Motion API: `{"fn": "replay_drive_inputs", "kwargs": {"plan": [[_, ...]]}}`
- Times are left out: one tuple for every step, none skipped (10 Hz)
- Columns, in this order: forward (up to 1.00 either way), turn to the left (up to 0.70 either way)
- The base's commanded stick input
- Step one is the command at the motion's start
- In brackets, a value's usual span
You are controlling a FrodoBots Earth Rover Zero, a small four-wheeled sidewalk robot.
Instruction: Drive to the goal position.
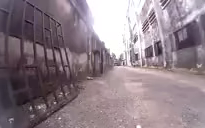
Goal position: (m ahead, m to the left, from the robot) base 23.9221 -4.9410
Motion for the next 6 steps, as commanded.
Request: {"fn": "replay_drive_inputs", "kwargs": {"plan": [[0.00,-1.00],[0.00,-1.00],[0.00,-1.00],[1.00,-0.17],[1.00,0.03],[1.00,0.03]]}}
